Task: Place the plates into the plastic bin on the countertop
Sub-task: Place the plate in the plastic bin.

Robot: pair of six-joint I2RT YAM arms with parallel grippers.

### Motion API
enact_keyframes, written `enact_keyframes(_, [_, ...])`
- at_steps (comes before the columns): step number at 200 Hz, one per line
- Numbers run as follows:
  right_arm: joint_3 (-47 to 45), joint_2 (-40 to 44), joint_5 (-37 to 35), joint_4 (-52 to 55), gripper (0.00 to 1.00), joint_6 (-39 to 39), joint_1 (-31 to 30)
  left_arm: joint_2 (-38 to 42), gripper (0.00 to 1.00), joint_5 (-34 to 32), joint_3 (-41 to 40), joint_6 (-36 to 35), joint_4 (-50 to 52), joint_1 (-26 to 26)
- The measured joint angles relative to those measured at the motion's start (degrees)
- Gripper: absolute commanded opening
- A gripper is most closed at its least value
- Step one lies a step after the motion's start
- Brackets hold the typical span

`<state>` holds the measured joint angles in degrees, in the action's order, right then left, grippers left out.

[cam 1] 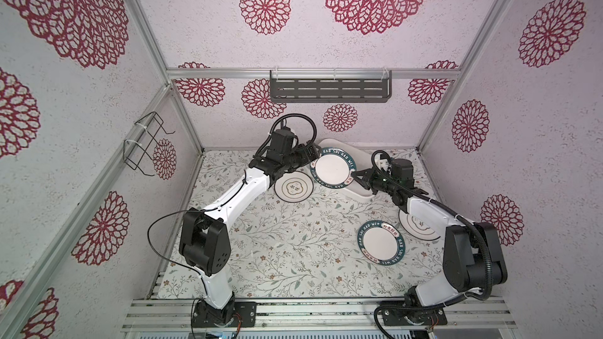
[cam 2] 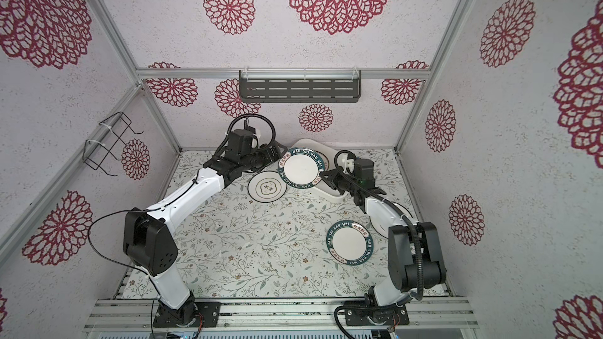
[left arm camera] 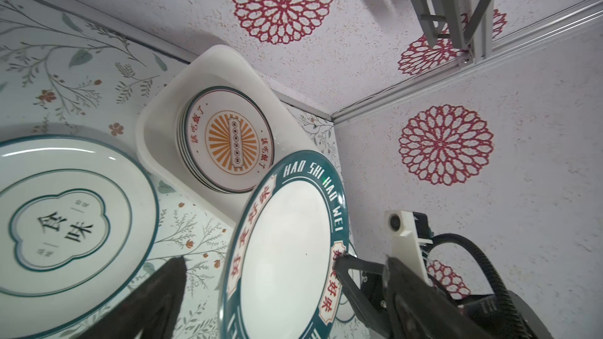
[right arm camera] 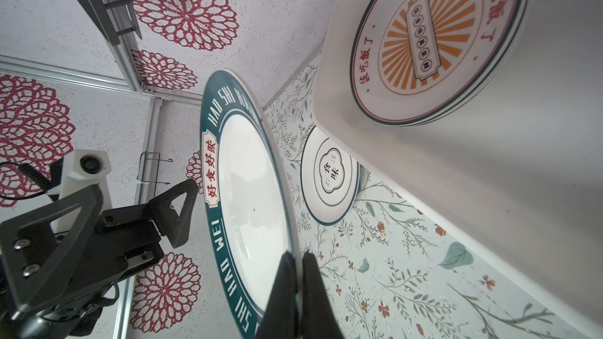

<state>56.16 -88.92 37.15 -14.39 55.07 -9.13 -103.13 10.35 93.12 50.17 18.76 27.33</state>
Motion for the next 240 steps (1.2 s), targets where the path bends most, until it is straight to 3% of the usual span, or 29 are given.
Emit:
enact_keyframes(79, [6.2,-2.5,-6.8,7.3,0.0,-3.1,1.5,5.1,0.97,-11.3,-1.4,-7.2,5.5,1.8])
enact_keyframes(125, [10.0,-6.3,-11.7,10.9,0.0,-3.6,1.5,10.3,0.97,-10.8,-7.8,-10.0,0.8,1.9])
enact_keyframes(175, [11.9,-9.4,-17.0,11.8,0.0,-3.1,1.4,10.4,0.97,-9.4,-8.6,-12.1,-0.1,1.0])
enact_keyframes(240, [18.8,-18.2,-23.0,11.7,0.0,-2.4,-0.7,11.4,0.97,-5.3,-12.5,-12.7,-1.9,-5.0])
